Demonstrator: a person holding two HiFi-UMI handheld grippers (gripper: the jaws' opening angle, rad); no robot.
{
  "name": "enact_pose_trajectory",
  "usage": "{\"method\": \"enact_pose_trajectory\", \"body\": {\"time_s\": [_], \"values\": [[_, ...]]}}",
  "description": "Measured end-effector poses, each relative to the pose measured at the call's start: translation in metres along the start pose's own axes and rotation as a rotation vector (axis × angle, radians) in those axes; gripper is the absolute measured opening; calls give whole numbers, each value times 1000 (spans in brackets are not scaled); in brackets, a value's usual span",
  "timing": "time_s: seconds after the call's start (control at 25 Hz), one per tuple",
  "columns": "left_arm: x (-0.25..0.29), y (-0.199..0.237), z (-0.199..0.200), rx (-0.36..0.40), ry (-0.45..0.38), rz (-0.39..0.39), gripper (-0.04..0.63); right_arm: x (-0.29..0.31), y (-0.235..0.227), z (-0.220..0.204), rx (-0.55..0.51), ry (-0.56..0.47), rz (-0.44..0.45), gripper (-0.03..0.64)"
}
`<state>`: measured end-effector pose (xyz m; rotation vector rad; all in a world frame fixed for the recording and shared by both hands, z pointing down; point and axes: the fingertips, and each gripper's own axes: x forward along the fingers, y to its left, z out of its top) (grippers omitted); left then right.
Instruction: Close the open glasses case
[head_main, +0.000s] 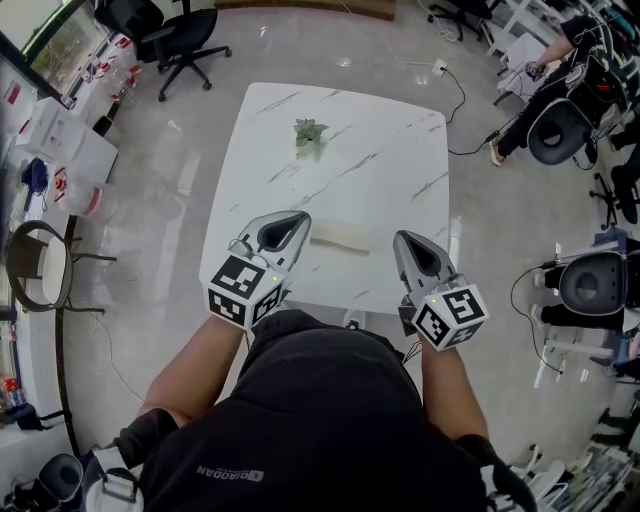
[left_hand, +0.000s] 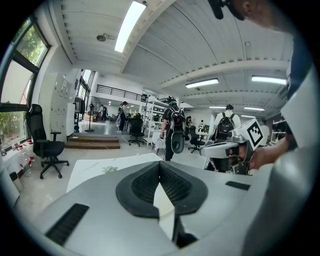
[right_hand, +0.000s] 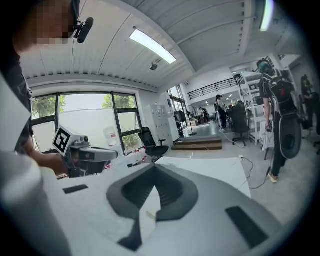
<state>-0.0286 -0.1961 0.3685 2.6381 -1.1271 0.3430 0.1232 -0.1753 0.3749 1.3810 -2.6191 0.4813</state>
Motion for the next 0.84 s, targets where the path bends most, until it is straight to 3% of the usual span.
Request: {"method": "enact_pose_trajectory", "body": {"time_s": [0.84], "values": [[5, -3, 0, 24, 4, -6, 3, -2, -5, -3, 2, 7, -10, 2]]}}
